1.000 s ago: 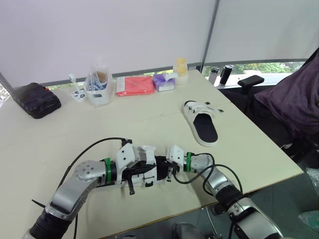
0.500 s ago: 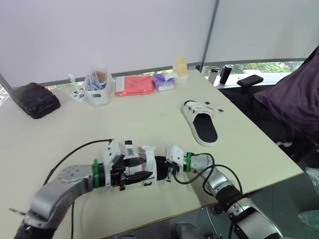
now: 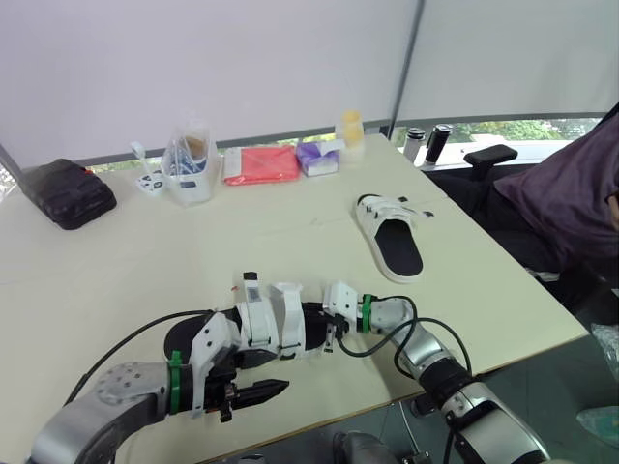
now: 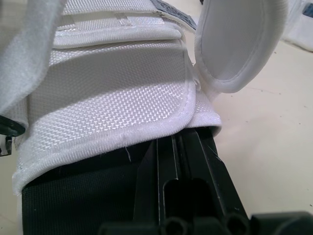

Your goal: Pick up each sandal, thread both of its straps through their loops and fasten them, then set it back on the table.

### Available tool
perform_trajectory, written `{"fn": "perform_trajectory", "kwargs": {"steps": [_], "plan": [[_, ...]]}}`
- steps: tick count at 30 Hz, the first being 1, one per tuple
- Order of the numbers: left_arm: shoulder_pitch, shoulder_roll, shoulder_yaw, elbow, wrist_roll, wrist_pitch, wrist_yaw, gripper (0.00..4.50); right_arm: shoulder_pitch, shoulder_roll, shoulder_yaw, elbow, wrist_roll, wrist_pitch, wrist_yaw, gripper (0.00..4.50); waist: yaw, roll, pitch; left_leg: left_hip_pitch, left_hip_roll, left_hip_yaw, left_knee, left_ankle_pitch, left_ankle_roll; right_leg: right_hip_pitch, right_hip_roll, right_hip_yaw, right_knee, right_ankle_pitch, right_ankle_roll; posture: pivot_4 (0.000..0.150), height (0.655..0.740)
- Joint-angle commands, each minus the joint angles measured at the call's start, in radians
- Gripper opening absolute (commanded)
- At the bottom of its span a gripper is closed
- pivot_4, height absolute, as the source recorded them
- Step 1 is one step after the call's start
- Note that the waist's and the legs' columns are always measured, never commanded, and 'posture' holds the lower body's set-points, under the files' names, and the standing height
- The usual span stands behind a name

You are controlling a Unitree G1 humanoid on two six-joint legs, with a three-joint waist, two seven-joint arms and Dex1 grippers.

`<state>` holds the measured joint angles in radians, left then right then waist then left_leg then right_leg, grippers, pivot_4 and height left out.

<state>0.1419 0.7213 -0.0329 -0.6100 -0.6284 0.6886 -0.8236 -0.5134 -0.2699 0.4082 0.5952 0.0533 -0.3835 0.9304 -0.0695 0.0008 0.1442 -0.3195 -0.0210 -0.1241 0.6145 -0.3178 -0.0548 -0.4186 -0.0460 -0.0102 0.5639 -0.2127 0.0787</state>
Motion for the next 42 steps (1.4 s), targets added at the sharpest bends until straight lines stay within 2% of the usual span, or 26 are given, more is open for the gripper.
{"fn": "perform_trajectory", "kwargs": {"steps": [1, 13, 21, 30, 39, 42], "plan": [[-0.043, -0.006, -0.048, 0.030, 0.037, -0.016, -0.004, 2.63, 0.071, -0.046, 0.054, 0.182, -0.127, 0.090, -0.008, 0.00, 0.001, 0.000, 0.000, 0.001, 0.000, 0.000, 0.000, 0.001, 0.001, 0.002, 0.000, 0.001, 0.001, 0.000, 0.000, 0.150, 0.7400], [-0.082, -0.011, -0.051, 0.026, 0.037, 0.016, 0.030, 2.63, 0.087, -0.049, 0.047, 0.165, -0.121, 0.097, -0.017, 0.00, 0.003, 0.000, 0.000, 0.002, -0.001, 0.000, 0.000, 0.001, 0.001, 0.002, 0.000, 0.005, 0.004, 0.001, -0.001, 0.150, 0.7400], [-0.053, -0.005, -0.014, 0.029, 0.041, 0.002, 0.047, 2.63, 0.085, -0.047, 0.046, 0.170, -0.122, 0.094, -0.019, 0.00, 0.003, 0.000, 0.000, 0.002, -0.001, 0.000, 0.000, 0.001, 0.001, 0.003, 0.000, 0.005, 0.004, 0.001, -0.001, 0.150, 0.7400], [-0.032, -0.045, -0.052, 0.039, 0.059, -0.023, 0.071, 2.63, 0.077, -0.033, 0.051, 0.183, -0.124, 0.091, -0.022, 0.00, 0.004, 0.000, 0.000, 0.003, -0.001, 0.000, 0.000, 0.001, 0.001, 0.003, 0.000, 0.005, 0.004, 0.001, -0.001, 0.150, 0.7400], [-0.142, -0.131, -0.136, 0.157, 0.096, -0.035, 0.063, 2.63, 0.077, -0.032, 0.053, 0.179, -0.126, 0.094, -0.028, 0.00, 0.005, -0.001, 0.000, 0.003, -0.002, 0.000, 0.001, 0.001, 0.001, 0.005, 0.001, 0.004, 0.004, 0.001, -0.001, 0.150, 0.7400], [-0.145, -0.144, -0.137, 0.164, 0.101, -0.036, 0.063, 1.76, 0.087, -0.039, 0.050, 0.169, -0.125, 0.095, -0.029, 0.00, 0.006, -0.001, 0.000, 0.004, -0.002, 0.000, 0.001, 0.001, 0.001, 0.006, 0.001, 0.004, 0.004, 0.001, -0.001, 0.150, 0.7400]]}}
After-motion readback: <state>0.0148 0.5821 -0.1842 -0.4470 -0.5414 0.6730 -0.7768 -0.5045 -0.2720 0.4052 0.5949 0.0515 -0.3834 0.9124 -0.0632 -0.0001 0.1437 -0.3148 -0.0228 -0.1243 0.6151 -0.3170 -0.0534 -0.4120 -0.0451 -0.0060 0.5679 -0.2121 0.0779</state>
